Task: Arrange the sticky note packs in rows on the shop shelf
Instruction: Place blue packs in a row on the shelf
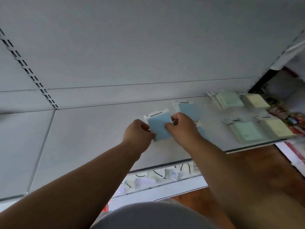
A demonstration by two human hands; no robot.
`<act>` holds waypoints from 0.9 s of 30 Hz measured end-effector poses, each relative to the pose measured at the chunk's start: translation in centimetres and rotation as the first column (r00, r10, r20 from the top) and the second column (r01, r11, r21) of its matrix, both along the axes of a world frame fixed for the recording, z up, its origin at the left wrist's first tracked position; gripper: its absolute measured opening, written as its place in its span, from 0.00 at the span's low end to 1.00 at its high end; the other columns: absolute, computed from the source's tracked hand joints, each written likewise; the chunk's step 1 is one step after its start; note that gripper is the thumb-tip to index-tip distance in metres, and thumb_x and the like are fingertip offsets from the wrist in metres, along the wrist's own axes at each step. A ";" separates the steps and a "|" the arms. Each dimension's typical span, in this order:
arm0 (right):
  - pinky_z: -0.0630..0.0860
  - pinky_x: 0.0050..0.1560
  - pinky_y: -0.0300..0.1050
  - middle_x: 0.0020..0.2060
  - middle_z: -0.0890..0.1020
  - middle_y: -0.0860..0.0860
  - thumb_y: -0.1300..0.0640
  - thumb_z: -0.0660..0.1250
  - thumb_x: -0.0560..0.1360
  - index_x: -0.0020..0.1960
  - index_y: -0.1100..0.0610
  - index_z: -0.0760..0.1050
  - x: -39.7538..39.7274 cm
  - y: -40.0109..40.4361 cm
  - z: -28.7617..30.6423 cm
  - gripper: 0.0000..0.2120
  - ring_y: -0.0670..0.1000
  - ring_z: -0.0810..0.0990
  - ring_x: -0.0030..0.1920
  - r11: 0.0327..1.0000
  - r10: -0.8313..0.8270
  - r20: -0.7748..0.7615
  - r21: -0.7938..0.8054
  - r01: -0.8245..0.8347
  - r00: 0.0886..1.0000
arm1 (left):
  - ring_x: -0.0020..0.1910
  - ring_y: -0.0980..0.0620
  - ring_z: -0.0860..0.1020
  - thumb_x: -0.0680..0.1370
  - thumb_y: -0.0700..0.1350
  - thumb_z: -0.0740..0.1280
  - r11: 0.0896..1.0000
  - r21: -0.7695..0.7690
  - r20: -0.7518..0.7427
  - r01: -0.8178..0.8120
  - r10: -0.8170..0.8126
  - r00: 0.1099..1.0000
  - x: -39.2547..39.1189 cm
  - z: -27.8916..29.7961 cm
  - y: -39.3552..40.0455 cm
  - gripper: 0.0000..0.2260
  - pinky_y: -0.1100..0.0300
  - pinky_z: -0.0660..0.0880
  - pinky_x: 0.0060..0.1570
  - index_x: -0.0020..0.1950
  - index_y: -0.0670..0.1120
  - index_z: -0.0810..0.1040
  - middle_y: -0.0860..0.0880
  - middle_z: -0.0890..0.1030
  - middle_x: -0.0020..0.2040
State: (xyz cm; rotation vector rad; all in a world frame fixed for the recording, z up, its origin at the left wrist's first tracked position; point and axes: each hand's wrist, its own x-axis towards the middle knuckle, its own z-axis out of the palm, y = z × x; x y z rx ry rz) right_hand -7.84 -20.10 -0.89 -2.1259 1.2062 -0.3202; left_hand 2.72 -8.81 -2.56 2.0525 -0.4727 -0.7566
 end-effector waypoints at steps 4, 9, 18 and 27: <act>0.68 0.37 0.43 0.36 0.79 0.50 0.51 0.69 0.71 0.38 0.53 0.74 -5.3 -3.2 0.5 0.08 0.54 0.77 0.39 0.994 -0.090 -0.092 -0.074 0.083 0.992 | 0.41 0.47 0.80 0.71 0.45 0.71 0.979 0.057 0.067 0.193 -0.197 0.978 -4.2 -0.2 -3.7 0.07 0.55 0.78 0.40 0.43 0.50 0.74 0.49 0.80 0.42; 0.59 0.27 0.42 0.25 0.68 0.49 0.45 0.66 0.74 0.29 0.54 0.63 -9.2 -7.8 -0.7 0.21 0.53 0.69 0.30 0.989 -0.092 -0.272 -0.139 0.055 0.958 | 0.43 0.49 0.76 0.72 0.45 0.70 0.949 0.208 0.179 0.239 -0.277 0.944 -8.1 -0.4 -7.9 0.06 0.60 0.70 0.41 0.48 0.48 0.77 0.51 0.78 0.44; 0.67 0.41 0.43 0.43 0.80 0.53 0.46 0.70 0.72 0.44 0.55 0.71 -9.9 -10.2 -1.7 0.14 0.57 0.78 0.46 0.982 0.085 -0.209 -0.150 -0.118 0.974 | 0.48 0.48 0.77 0.70 0.45 0.69 0.956 0.292 0.242 0.037 -0.111 0.964 -11.0 -0.2 -9.2 0.15 0.59 0.72 0.45 0.56 0.47 0.75 0.49 0.78 0.49; 0.69 0.46 0.43 0.56 0.80 0.60 0.51 0.64 0.75 0.59 0.62 0.74 -4.0 -13.7 -0.3 0.18 0.60 0.79 0.55 0.998 0.055 -0.205 0.001 -0.056 0.977 | 0.56 0.46 0.77 0.78 0.41 0.65 0.993 -0.015 -0.193 -0.116 0.111 0.975 -6.5 1.5 -10.9 0.21 0.49 0.75 0.60 0.71 0.43 0.69 0.44 0.78 0.63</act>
